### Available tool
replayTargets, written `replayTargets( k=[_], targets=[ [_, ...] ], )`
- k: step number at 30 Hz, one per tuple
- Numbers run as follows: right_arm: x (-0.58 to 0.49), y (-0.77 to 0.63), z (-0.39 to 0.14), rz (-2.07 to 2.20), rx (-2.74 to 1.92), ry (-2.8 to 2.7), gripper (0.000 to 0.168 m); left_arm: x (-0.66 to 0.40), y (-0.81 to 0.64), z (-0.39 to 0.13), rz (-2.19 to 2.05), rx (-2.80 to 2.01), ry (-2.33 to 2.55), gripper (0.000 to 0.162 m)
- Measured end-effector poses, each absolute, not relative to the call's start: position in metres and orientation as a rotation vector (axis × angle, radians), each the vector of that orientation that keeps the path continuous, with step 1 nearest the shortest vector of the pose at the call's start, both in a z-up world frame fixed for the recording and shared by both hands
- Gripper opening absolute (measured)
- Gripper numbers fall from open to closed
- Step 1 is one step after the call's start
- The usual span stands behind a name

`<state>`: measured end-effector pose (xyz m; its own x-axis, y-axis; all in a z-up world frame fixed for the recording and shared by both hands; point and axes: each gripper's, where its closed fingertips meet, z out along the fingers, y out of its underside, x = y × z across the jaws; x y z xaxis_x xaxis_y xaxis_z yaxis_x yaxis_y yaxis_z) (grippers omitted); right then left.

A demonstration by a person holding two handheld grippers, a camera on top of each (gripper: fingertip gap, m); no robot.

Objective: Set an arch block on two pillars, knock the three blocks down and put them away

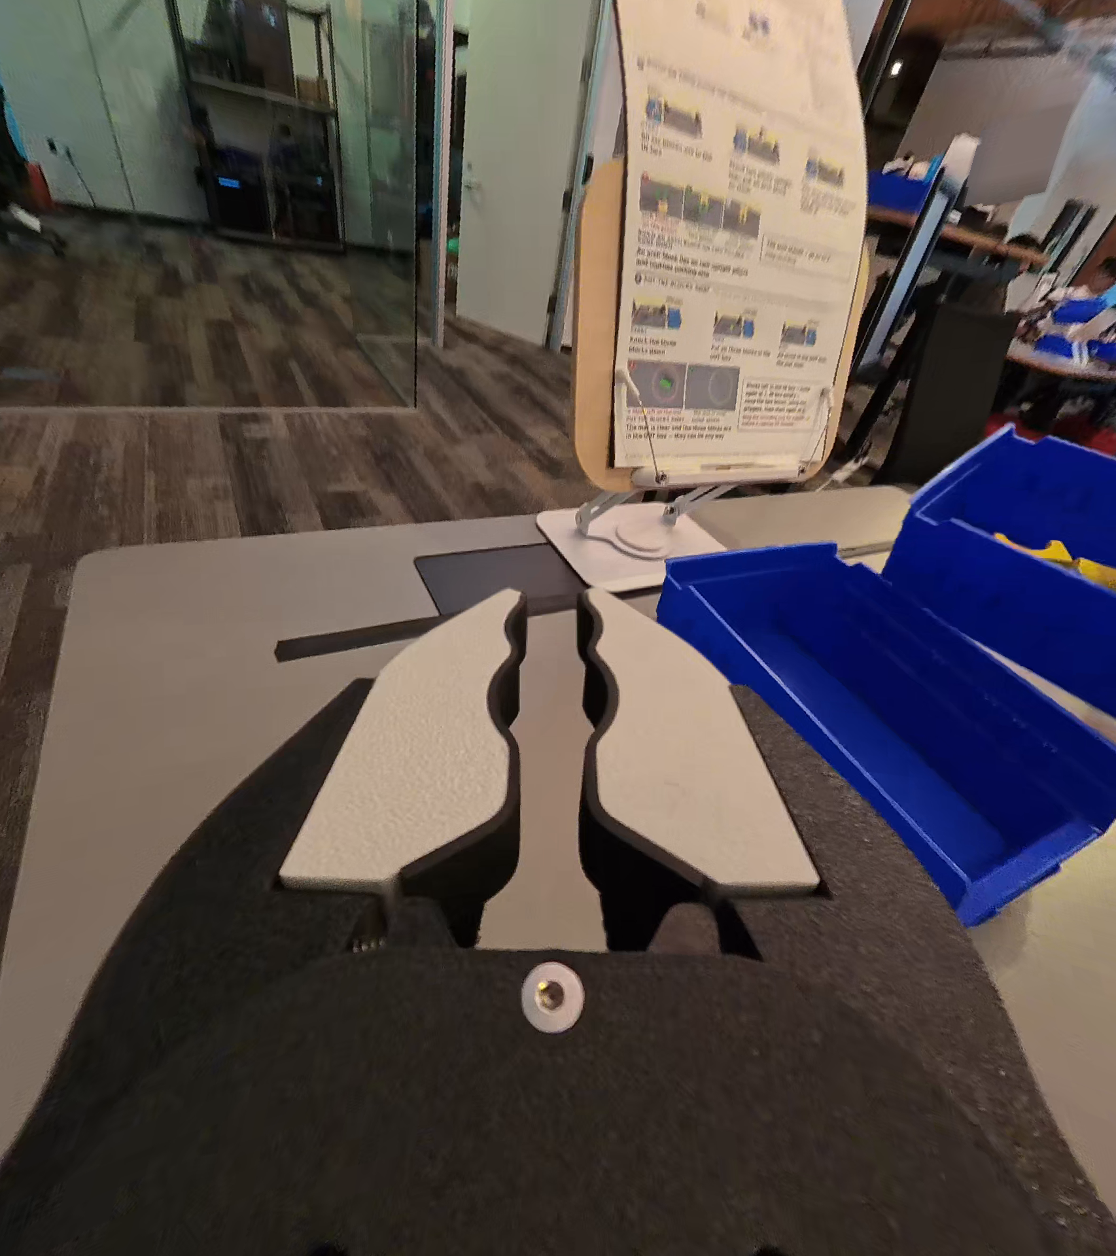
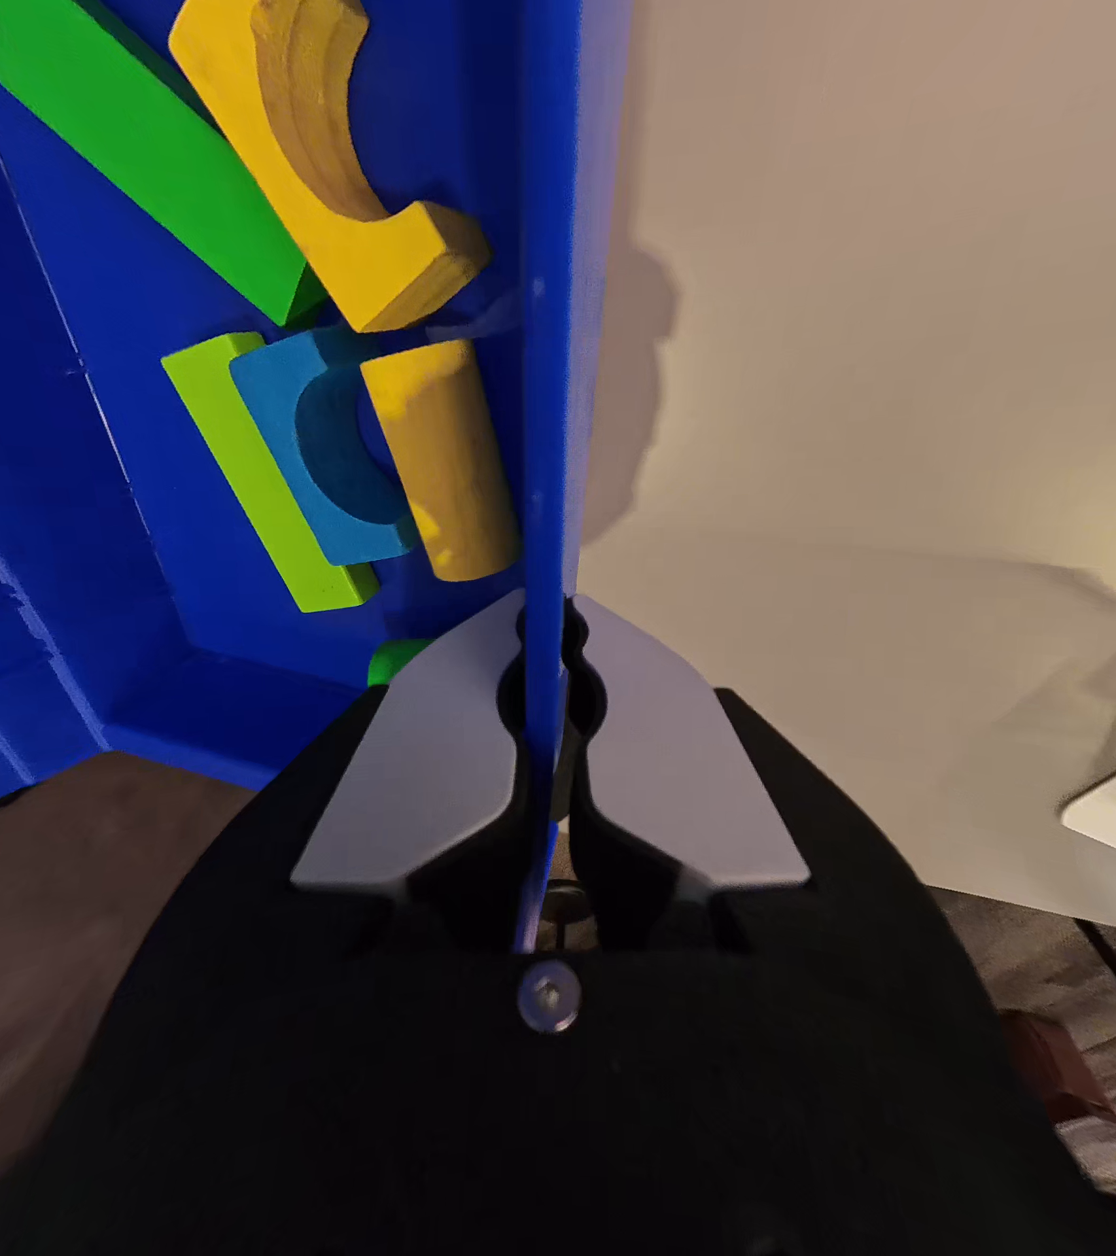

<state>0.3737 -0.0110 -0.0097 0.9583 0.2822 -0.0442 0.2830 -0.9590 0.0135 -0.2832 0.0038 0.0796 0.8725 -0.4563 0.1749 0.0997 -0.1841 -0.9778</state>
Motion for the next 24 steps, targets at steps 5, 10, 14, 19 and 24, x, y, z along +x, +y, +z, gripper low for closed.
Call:
replayTargets(
  k=[5,10,14,19,24],
  targets=[
    [0.279,0.020,0.056,-0.080,3.132,0.660,0.006,-0.304,-0.011,0.080,-0.529,-1.635,0.247,0.016],
    [0.123,0.043,0.056,-0.245,3.054,0.989,0.006,-0.328,-0.034,0.095,-0.590,-1.630,0.100,0.029],
    [-0.008,0.040,0.033,-0.479,2.897,1.190,0.006,-0.349,-0.057,0.101,-0.538,-1.662,-0.006,0.042],
    [-0.130,0.025,0.010,-0.646,2.751,1.347,0.005,-0.373,-0.090,0.116,-0.540,-1.632,-0.198,0.058],
    [-0.187,0.020,-0.022,-0.672,2.719,1.368,0.005,-0.392,-0.102,0.102,-0.511,-1.691,-0.294,0.064]
  ],
)
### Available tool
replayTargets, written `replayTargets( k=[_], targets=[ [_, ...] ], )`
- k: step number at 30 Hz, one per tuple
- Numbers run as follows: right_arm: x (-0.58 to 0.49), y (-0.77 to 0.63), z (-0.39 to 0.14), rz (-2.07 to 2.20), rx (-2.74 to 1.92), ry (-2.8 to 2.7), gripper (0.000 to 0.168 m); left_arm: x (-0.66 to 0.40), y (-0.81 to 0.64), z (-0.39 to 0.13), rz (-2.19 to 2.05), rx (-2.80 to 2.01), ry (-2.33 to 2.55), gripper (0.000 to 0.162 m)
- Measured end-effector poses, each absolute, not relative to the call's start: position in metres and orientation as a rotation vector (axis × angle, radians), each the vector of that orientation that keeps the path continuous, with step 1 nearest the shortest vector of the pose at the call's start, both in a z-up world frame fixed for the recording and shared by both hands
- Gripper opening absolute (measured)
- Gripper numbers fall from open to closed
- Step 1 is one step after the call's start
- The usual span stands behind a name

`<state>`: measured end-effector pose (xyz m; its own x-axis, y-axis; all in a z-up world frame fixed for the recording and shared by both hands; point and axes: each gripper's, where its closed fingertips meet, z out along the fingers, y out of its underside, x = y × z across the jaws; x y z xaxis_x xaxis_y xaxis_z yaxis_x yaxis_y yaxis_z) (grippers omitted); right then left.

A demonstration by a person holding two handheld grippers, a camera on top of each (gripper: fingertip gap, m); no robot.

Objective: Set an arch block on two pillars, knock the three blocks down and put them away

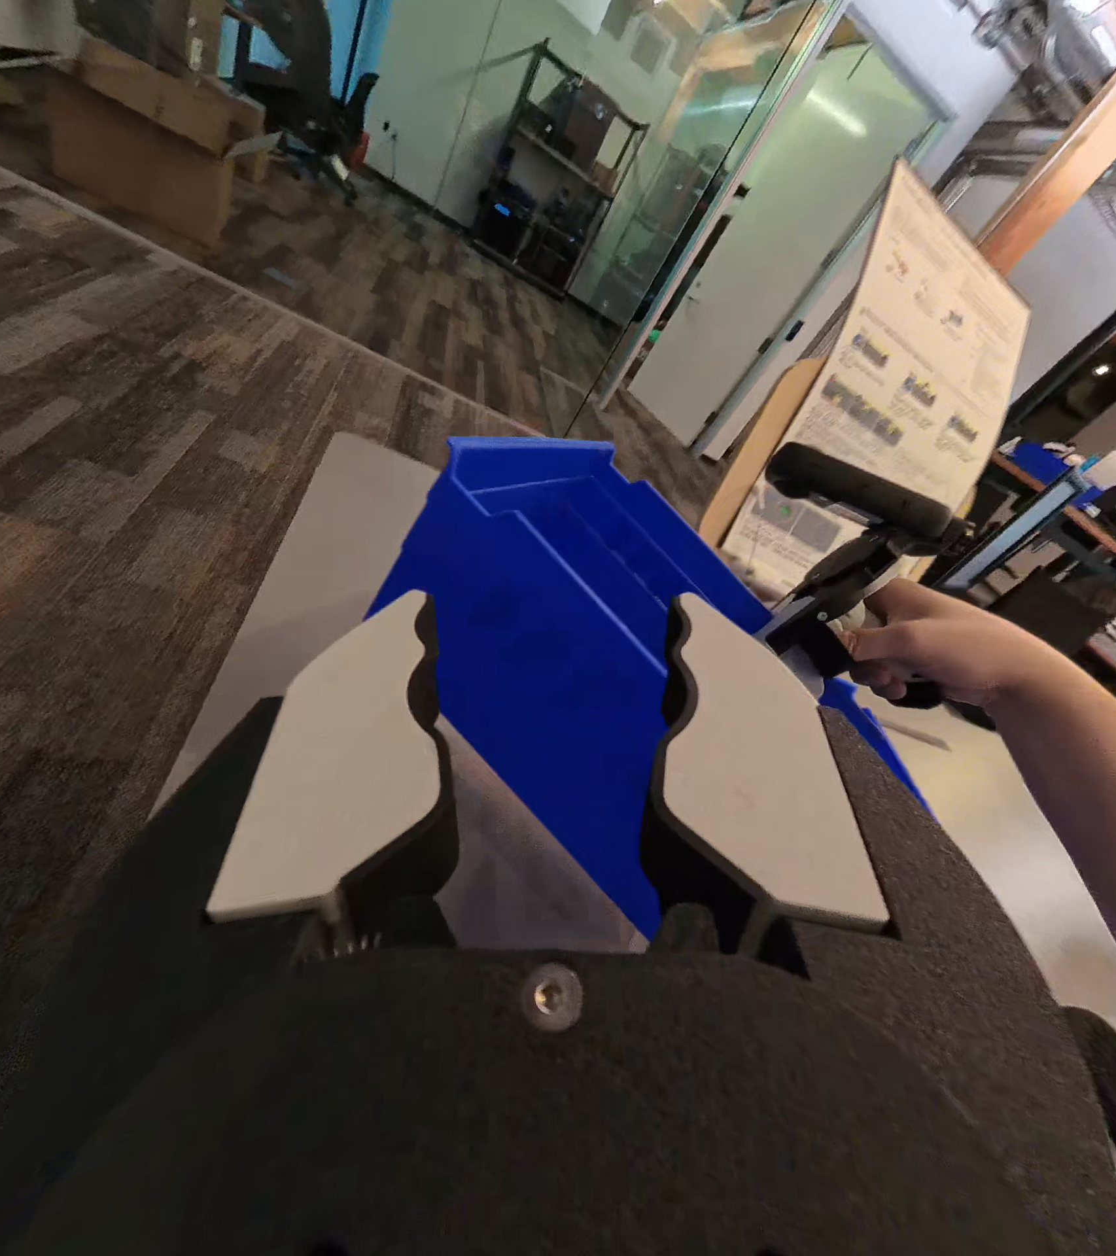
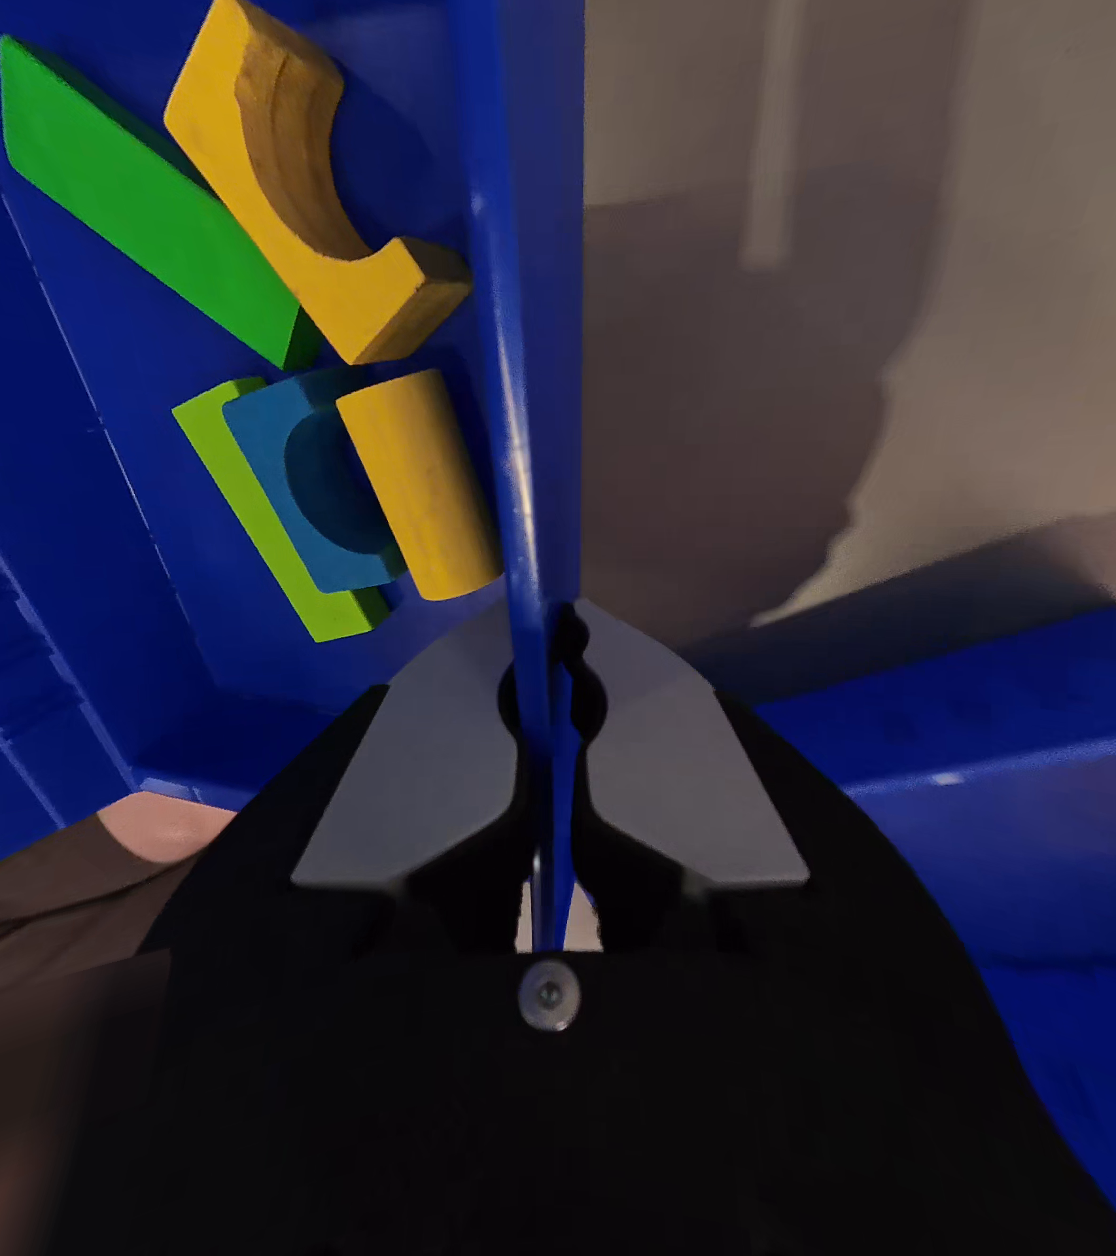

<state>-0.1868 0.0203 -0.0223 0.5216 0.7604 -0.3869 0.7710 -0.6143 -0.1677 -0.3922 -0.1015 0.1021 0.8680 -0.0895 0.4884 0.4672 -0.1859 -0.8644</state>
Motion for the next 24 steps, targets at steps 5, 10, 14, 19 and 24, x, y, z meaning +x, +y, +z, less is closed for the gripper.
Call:
replayTargets(
  k=[5,10,14,19,24],
  targets=[
    [-0.196,0.027,-0.079,-0.635,2.775,1.229,0.006,-0.379,-0.080,0.065,-0.600,-1.872,-0.215,0.051],
    [-0.182,0.031,-0.123,-0.560,2.842,1.052,0.013,-0.369,-0.065,0.052,-0.560,-1.959,-0.181,0.051],
    [-0.186,0.033,-0.103,-0.638,2.919,1.123,0.017,-0.367,-0.060,0.019,-0.515,-2.142,-0.192,0.049],
    [-0.163,0.049,-0.032,-0.740,3.164,1.379,0.018,-0.358,-0.059,-0.025,-0.517,-2.369,-0.229,0.050],
    [-0.096,0.038,0.020,-0.734,3.368,1.520,0.021,-0.354,-0.055,-0.061,-0.551,-2.542,-0.286,0.044]
  ],
)
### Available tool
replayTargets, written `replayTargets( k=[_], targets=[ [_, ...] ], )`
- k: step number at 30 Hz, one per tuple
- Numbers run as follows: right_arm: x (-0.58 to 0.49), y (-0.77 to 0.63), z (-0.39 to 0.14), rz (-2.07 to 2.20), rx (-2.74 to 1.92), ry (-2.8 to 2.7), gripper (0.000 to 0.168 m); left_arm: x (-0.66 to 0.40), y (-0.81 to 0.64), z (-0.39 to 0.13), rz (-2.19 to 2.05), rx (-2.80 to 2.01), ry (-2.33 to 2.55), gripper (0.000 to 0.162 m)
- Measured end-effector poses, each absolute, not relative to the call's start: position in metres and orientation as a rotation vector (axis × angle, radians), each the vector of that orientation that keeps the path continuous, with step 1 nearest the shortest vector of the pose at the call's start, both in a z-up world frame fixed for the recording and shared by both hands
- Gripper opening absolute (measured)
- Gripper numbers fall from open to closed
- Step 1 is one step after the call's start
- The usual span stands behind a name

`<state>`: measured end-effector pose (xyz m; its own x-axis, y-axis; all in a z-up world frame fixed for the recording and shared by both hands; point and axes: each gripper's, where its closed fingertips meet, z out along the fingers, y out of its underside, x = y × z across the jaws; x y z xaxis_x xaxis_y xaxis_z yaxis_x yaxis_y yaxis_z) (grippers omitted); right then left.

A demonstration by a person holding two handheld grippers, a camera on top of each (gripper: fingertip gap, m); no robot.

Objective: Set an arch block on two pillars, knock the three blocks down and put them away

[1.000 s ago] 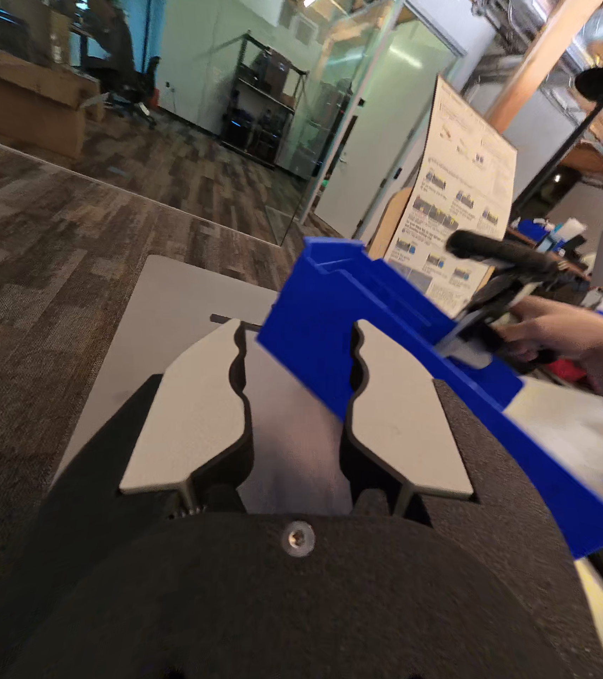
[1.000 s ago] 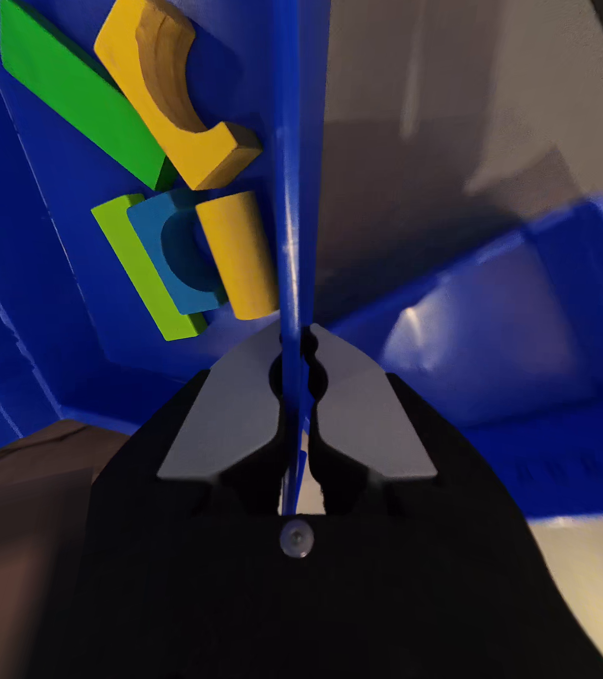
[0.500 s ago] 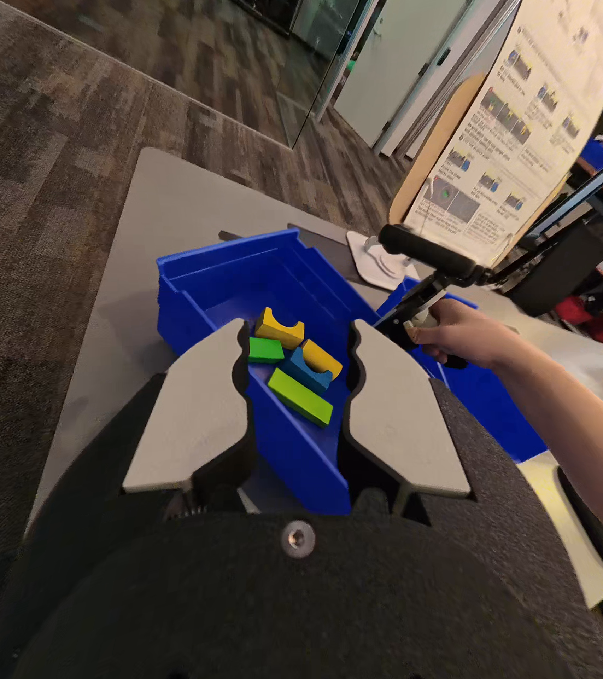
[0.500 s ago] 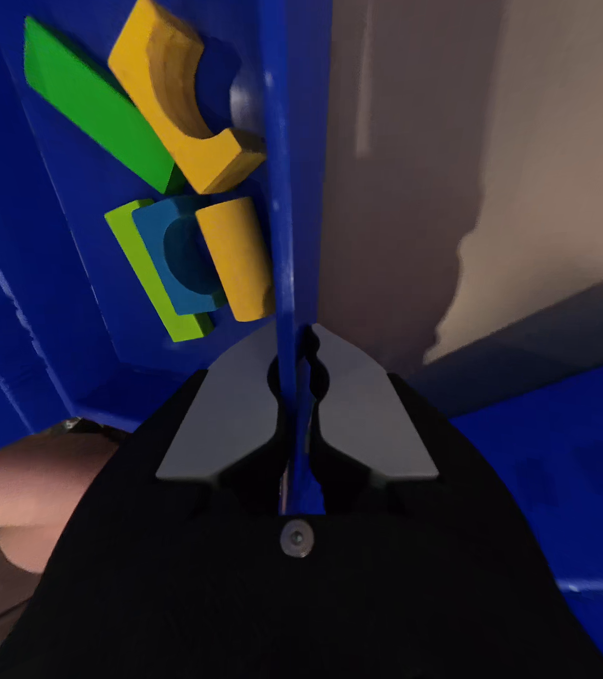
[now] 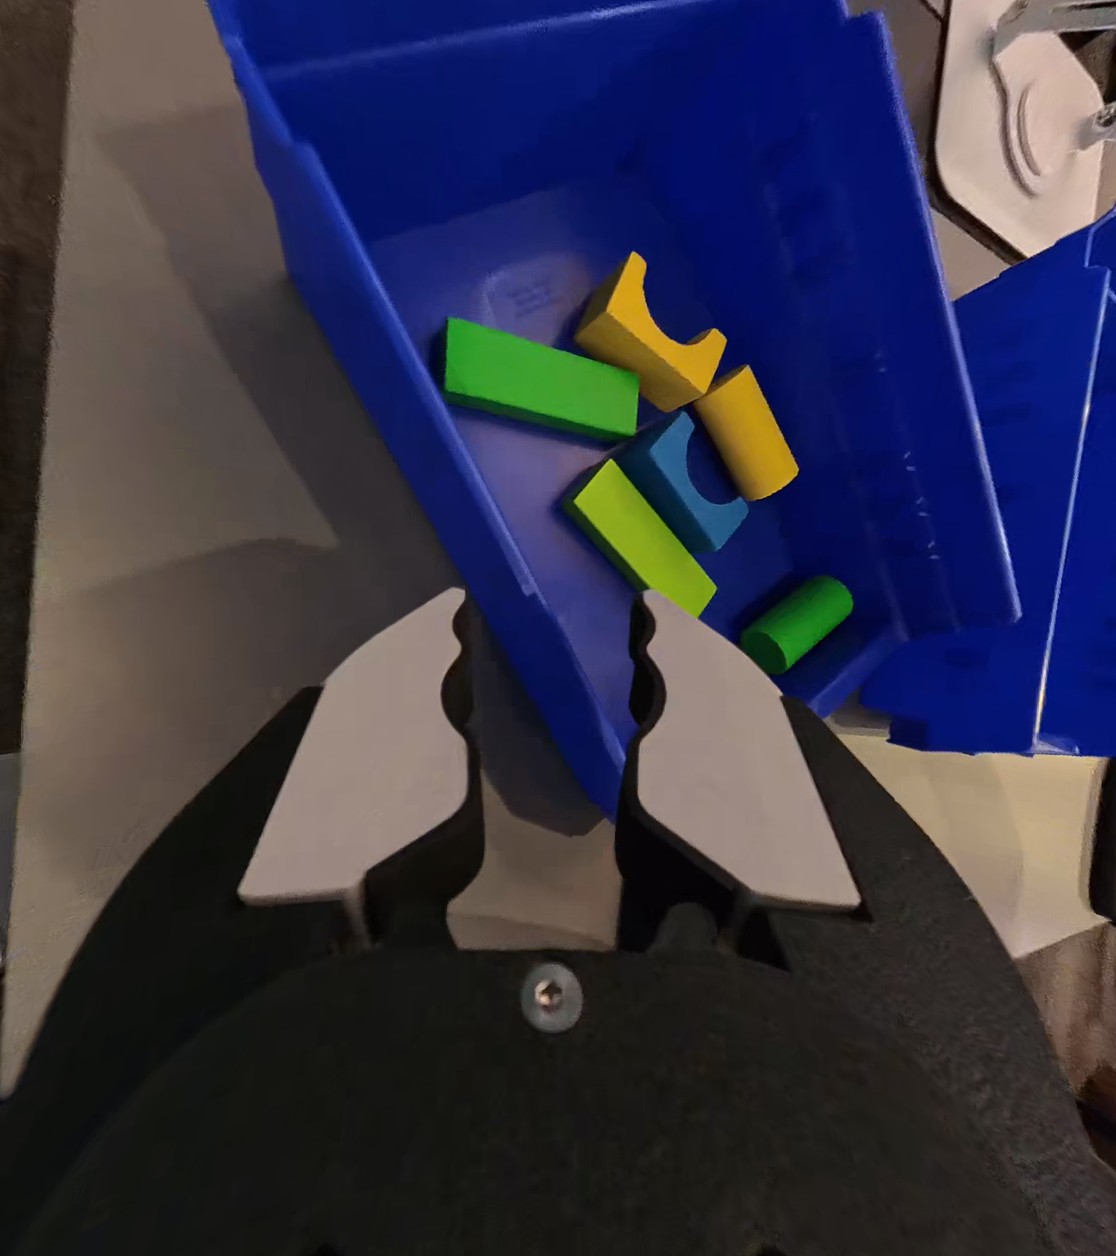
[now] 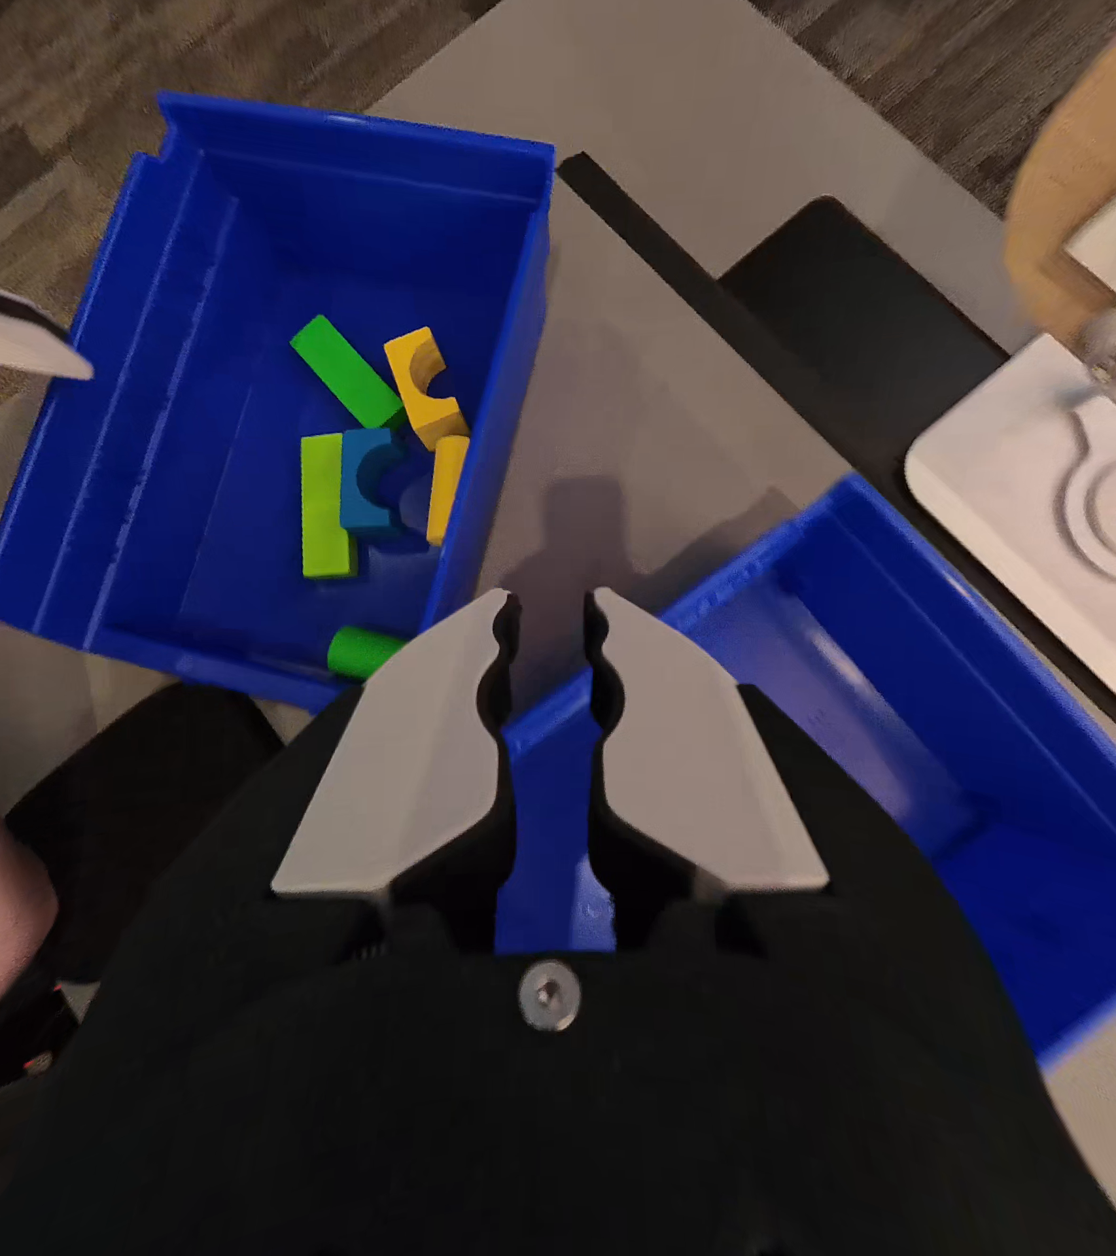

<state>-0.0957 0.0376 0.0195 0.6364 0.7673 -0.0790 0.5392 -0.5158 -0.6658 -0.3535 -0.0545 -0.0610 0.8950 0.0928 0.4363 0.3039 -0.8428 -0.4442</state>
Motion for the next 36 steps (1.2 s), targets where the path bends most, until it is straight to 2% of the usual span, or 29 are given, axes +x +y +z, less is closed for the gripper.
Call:
replayTargets(
  k=[5,7,11,13,15,17,18,21,28,34,36],
  targets=[
    [-0.024,0.006,0.028,0.423,-2.169,-0.978,0.021,-0.347,-0.056,-0.089,-0.532,-2.688,-0.287,0.039],
    [0.016,0.009,0.016,0.228,-2.199,-0.955,0.020,-0.337,-0.058,-0.095,-0.602,-2.735,-0.289,0.034],
    [0.108,0.030,0.000,-0.256,-2.265,-0.745,0.020,-0.339,-0.058,-0.097,-0.479,-2.806,-0.266,0.030],
    [0.116,0.030,-0.014,-0.143,-2.323,-0.673,0.020,-0.341,-0.053,-0.099,-0.359,-2.846,-0.214,0.027],
    [0.121,0.027,-0.030,-0.042,-2.408,-0.617,0.028,-0.347,-0.040,-0.102,-0.193,-2.845,-0.131,0.020],
    [0.133,0.028,-0.041,-0.078,-2.465,-0.579,0.033,-0.349,-0.022,-0.104,-0.091,-2.805,-0.063,0.008],
    [0.138,0.030,-0.044,-0.101,-2.481,-0.556,0.033,-0.345,-0.013,-0.104,-0.110,-2.777,-0.028,0.006],
    [0.137,0.030,-0.048,-0.058,-2.501,-0.519,0.033,-0.332,-0.002,-0.104,-0.171,-2.753,0.021,0.006],
    [0.119,0.031,-0.074,0.150,-2.641,-0.442,0.049,-0.331,-0.002,-0.104,-0.171,-2.750,0.077,0.006],
    [0.138,0.034,-0.108,-0.047,-2.790,-0.441,0.049,-0.329,-0.001,-0.104,-0.143,-2.757,0.143,0.006],
    [0.136,0.029,-0.117,0.017,-2.848,-0.456,0.047,-0.327,0.001,-0.104,-0.156,-2.753,0.153,0.006]
  ],
)
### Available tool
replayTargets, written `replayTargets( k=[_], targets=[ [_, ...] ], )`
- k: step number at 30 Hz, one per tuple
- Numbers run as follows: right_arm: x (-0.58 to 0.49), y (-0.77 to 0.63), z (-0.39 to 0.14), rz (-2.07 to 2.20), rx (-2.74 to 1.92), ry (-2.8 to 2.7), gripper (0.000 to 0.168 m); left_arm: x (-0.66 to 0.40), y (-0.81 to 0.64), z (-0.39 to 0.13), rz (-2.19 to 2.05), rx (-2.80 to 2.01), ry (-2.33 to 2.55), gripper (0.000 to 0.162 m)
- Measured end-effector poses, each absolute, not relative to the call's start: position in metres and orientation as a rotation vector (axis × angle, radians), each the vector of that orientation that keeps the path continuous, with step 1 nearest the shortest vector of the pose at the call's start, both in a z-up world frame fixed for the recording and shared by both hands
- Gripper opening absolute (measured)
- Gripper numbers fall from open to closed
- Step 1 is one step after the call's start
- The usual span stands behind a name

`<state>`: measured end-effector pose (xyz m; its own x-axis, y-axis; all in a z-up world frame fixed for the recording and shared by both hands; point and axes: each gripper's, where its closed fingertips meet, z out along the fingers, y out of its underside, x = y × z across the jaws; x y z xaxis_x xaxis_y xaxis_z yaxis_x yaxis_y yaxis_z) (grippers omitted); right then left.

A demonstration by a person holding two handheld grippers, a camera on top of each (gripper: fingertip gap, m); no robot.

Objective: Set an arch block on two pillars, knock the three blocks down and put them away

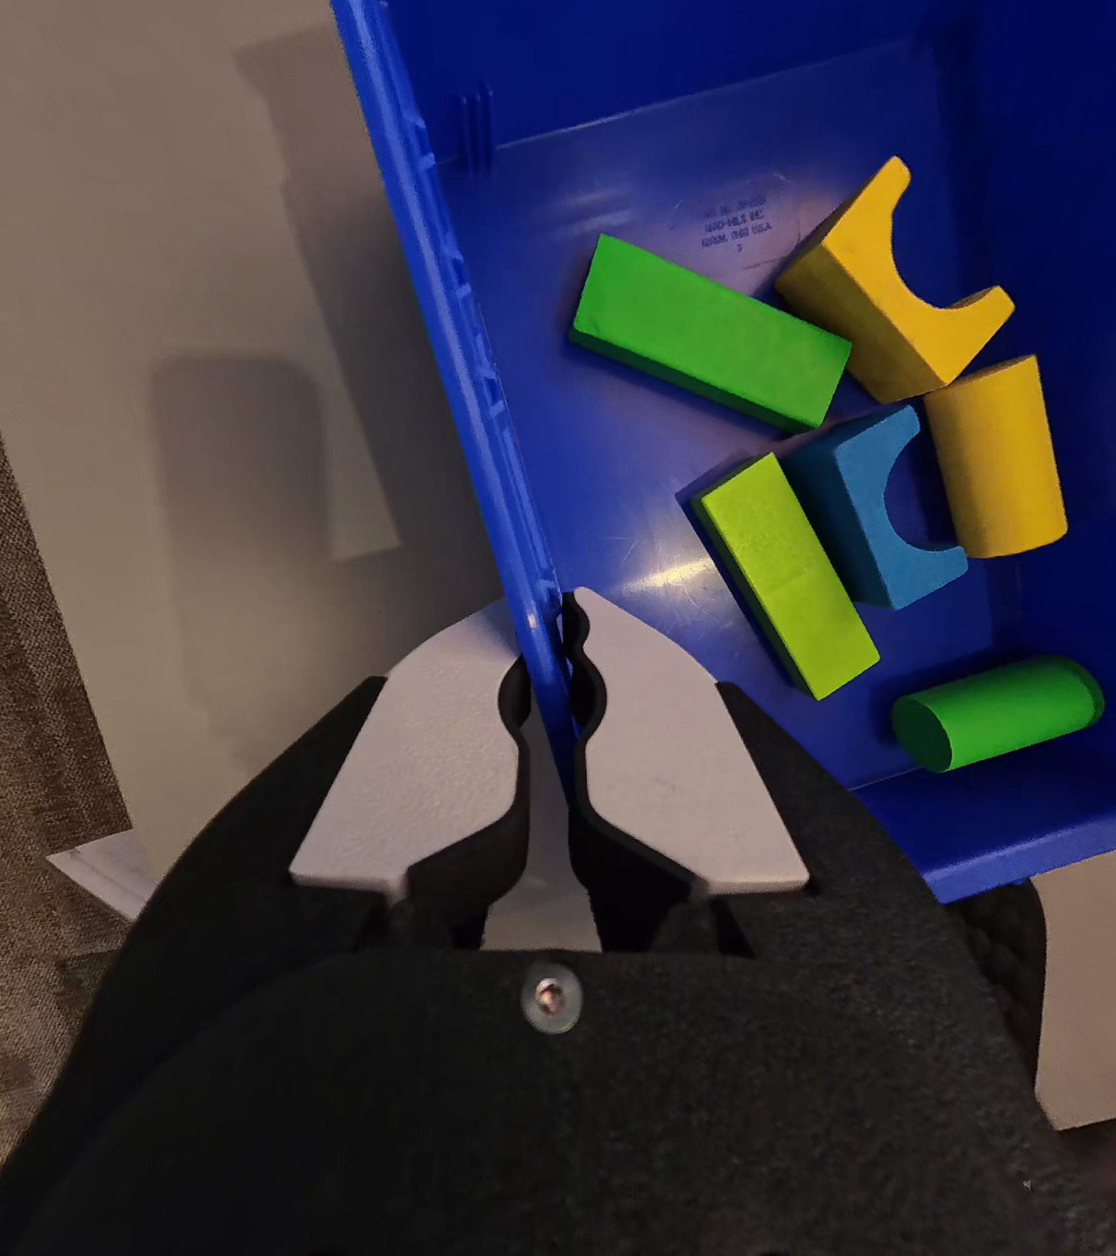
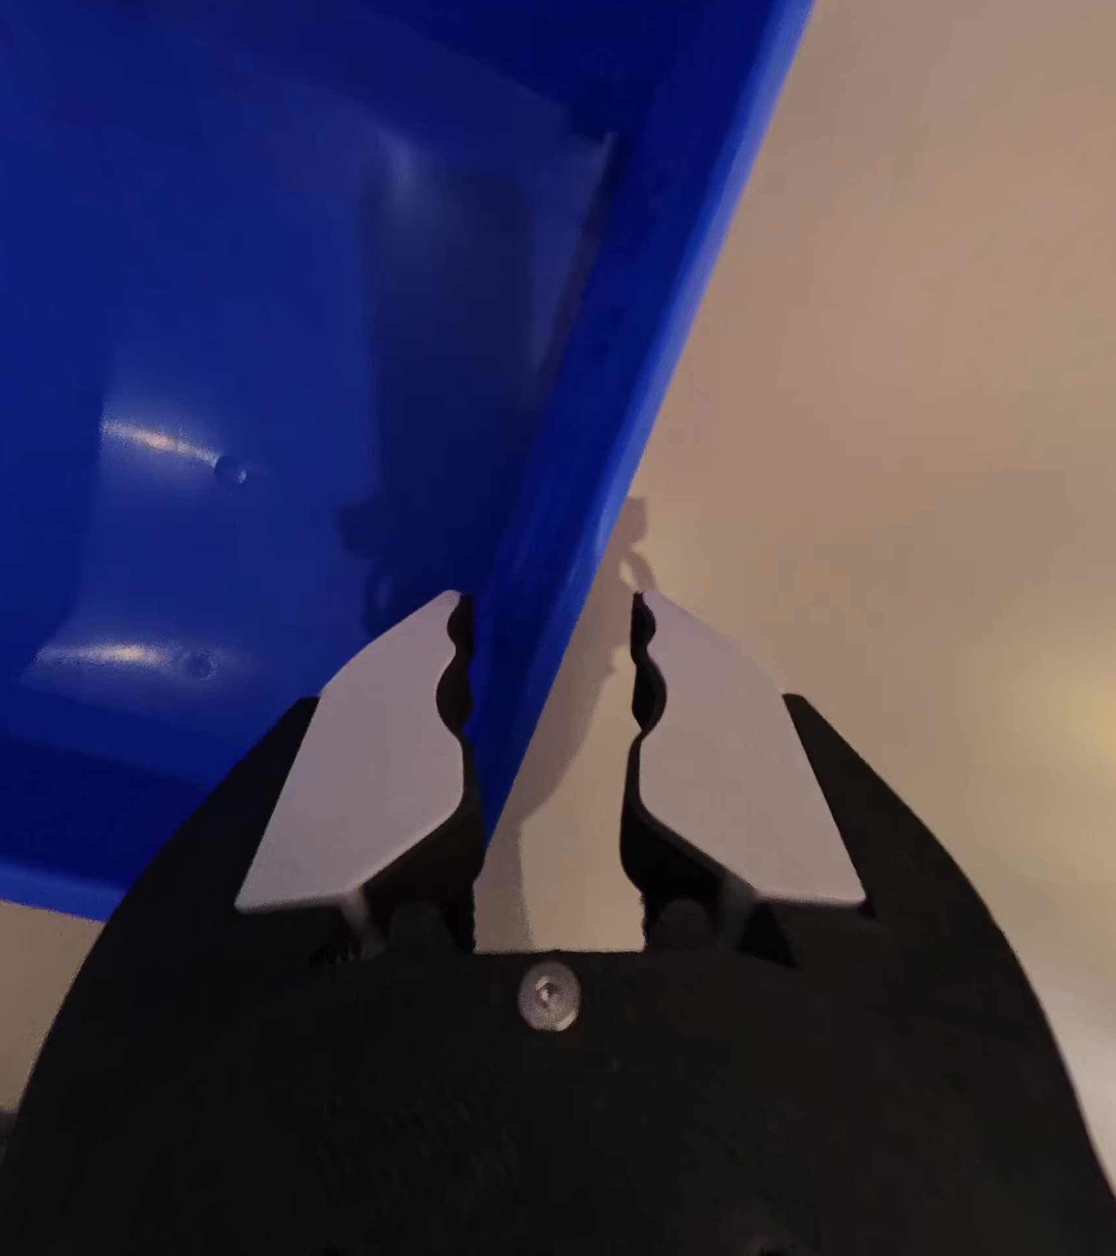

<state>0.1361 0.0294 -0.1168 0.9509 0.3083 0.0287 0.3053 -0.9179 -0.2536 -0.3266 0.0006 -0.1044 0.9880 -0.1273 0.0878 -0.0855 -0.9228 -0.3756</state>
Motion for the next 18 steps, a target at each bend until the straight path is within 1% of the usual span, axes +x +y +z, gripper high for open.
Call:
replayTargets(
  k=[1,2,3,4,10,14,18],
  targets=[
    [0.135,0.027,-0.121,0.050,-2.878,-0.461,0.045,-0.325,0.001,-0.104,-0.161,-2.752,0.158,0.006],
    [0.134,0.023,-0.124,0.098,-2.914,-0.463,0.033,-0.323,0.001,-0.104,-0.160,-2.754,0.166,0.006],
    [0.132,0.022,-0.127,0.155,-2.936,-0.468,0.013,-0.322,0.001,-0.105,-0.155,-2.757,0.173,0.006],
    [0.134,0.024,-0.128,0.175,-2.939,-0.475,0.011,-0.320,0.001,-0.105,-0.149,-2.762,0.181,0.006],
    [0.171,0.039,-0.128,0.298,-2.946,-0.394,0.007,-0.313,0.003,-0.105,-0.113,-2.773,0.239,0.007],
    [0.225,0.043,-0.129,0.236,-2.966,-0.347,0.008,-0.305,0.010,-0.107,-0.150,-2.742,0.308,0.009],
    [0.292,0.040,-0.129,0.202,-2.994,-0.241,0.008,-0.305,0.012,-0.111,-0.185,-2.762,0.272,0.008]
  ],
)
